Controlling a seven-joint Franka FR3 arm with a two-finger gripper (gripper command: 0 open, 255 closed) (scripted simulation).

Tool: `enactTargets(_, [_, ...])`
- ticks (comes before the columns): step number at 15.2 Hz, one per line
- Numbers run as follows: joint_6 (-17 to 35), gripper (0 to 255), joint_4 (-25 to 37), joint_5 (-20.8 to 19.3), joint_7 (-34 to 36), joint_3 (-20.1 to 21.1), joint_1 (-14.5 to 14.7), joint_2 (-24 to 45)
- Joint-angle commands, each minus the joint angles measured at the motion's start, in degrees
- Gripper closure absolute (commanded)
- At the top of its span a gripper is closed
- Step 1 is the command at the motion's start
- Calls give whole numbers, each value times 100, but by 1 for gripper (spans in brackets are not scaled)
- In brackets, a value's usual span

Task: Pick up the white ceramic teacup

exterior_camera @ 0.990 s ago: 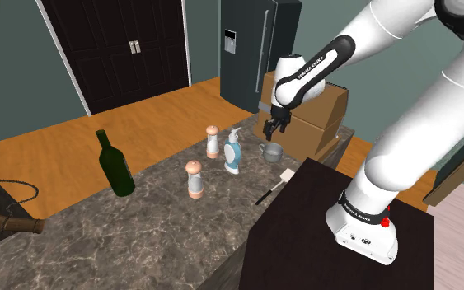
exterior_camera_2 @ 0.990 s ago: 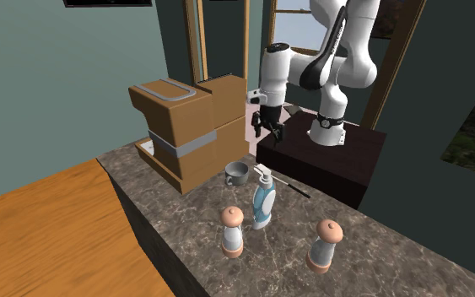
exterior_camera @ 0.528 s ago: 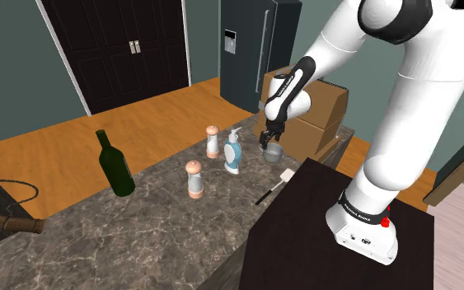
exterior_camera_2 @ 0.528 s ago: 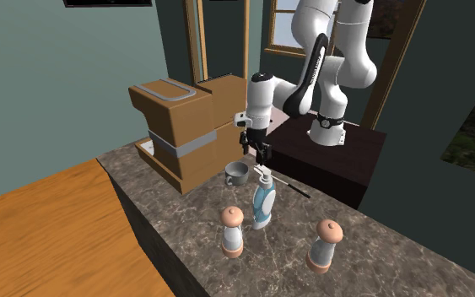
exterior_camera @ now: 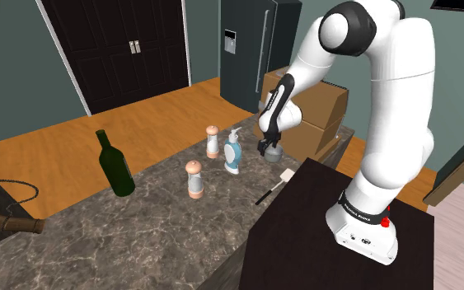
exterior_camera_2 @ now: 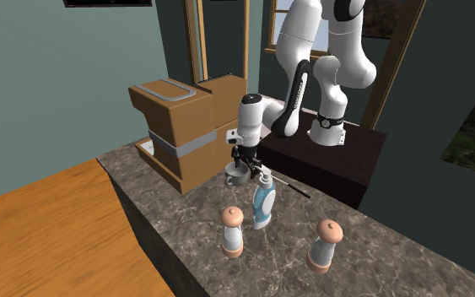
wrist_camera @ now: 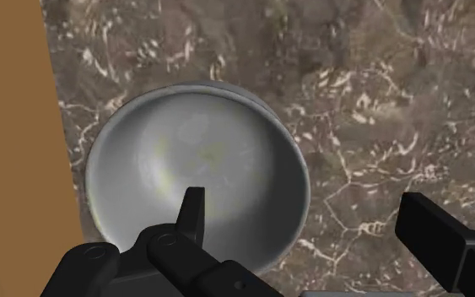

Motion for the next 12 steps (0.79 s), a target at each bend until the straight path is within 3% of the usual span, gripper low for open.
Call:
enactTargets(1, [130, 0, 72, 45, -42, 65, -69, 196])
enactTargets(7, [406, 0, 215, 118, -83, 203, -187, 612])
enactTargets(8, [405, 255, 209, 116, -88, 201, -191, 603])
enactTargets(12, [407, 255, 210, 117, -85, 202, -189, 607])
